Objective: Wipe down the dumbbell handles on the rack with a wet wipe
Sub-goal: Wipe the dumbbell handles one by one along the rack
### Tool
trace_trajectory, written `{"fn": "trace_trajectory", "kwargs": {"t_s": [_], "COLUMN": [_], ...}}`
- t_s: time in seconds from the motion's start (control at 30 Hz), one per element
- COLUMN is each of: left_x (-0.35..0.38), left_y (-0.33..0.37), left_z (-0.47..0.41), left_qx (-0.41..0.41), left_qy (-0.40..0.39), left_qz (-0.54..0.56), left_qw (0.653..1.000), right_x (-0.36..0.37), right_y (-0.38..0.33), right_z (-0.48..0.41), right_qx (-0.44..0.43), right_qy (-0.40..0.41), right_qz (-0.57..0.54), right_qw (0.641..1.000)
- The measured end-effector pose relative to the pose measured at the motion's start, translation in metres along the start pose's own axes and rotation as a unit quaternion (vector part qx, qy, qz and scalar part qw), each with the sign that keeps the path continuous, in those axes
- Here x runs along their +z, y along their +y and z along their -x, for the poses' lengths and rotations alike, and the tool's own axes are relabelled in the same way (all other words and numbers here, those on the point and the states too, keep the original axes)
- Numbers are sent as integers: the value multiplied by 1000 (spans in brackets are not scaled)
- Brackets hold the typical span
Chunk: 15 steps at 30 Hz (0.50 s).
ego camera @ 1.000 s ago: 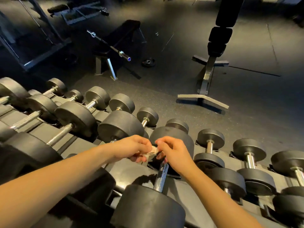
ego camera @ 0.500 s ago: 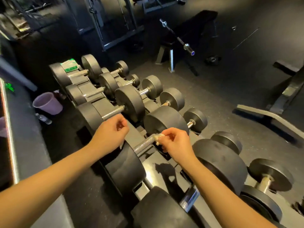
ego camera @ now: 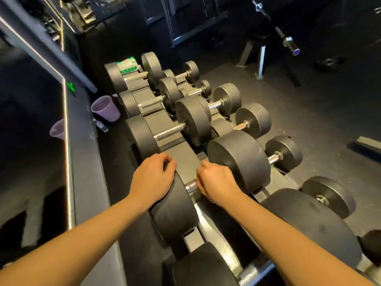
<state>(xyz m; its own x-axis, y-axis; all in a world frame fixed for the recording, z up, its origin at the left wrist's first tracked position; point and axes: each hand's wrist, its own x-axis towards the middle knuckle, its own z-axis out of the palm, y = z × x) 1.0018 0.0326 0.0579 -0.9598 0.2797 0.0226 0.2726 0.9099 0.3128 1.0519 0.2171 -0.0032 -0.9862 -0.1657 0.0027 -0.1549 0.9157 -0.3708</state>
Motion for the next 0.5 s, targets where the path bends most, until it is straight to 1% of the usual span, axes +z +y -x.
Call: {"fn": "trace_trajectory", "kwargs": {"t_s": [0.07,0.1,0.2,0.23,0.3,0.33,0.37,0.4,0.43,0.47,0.5], "left_x": [1,2,3,2,3,2,2,2,2,2,1], "left_y": [0,1,1,1,-1,-1,-1,0,1,2,3], "left_z": [0,0,0,0,0,0,0,1,0,0,1], "left_qx": [1,3,-2,-2,4,7,7,7,7,8,9], "left_qy": [1,1,5,4,4,4,2,1,2,5,6], "left_qz": [-1,-6,-16,-14,-6,-1,2,4,3,3,1], "left_qw": [1000,1000,1000,1000,1000,1000,1000,1000,1000,1000,1000], "right_x": [0,0,6,7,13,17,22,27,30,34,37], "right_y": [5,0,-24,-28,-20,-12,-5,-1,-1,-6,-12], "right_z": [-5,-7,-10,-8,-2,2,8,13,16,18,20], "right_qx": [54,62,11,-7,-16,14,61,114,148,162,164], "right_qy": [-8,-18,-58,-61,-20,12,39,67,98,121,124], "right_qz": [20,-2,-139,-150,-112,-110,-125,-156,-188,-221,-258], "right_qw": [998,998,988,987,993,994,989,979,966,954,944]}}
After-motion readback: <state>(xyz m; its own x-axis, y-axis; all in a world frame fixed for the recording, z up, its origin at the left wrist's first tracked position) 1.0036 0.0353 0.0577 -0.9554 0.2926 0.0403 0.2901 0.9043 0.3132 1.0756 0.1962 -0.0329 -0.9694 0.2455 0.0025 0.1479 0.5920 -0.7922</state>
